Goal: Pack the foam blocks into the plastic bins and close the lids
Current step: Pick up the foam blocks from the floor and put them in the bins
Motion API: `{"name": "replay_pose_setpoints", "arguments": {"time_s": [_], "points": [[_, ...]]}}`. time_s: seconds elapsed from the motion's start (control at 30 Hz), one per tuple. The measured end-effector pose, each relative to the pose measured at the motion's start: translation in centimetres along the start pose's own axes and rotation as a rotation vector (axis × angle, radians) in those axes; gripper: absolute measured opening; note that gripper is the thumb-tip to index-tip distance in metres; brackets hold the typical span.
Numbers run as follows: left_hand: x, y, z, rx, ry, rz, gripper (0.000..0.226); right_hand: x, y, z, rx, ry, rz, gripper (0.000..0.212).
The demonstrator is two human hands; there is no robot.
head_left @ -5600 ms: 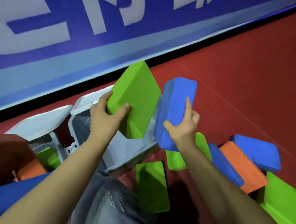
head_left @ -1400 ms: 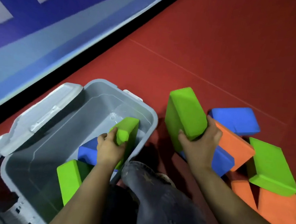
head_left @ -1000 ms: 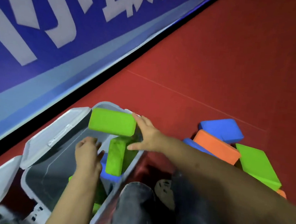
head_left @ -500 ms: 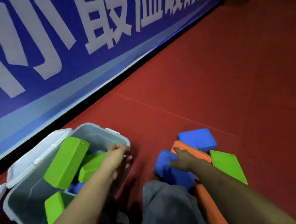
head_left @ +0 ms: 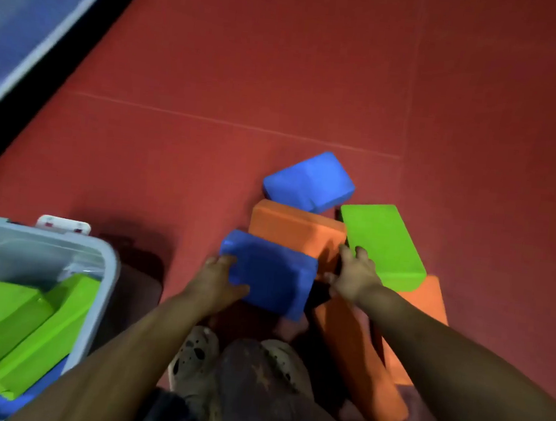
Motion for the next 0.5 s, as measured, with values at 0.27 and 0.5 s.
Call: {"name": "replay_pose_setpoints", "arguments": {"time_s": [0.27,0.5], "points": [[2.5,3.0,11.4,-0.013,0.329,0.596,0.098,-2.8,1.7,11.6,0.084,-0.054,-0.016,0.096],[0.5,4.4,12.7,-0.108,0.24,0.848,0.107,-1.3,2.5,13.7,-0.03,0.049,-0.119,0.105]]}}
Point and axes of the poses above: each hand's wrist, its own z-axis towards the middle knuckle, its own y-axis out of the palm, x = y × z, the point moved 5 cm from there along z, towards the middle knuckle, and after that the axes turned 3 degrees about z, right-handed, at the moved point
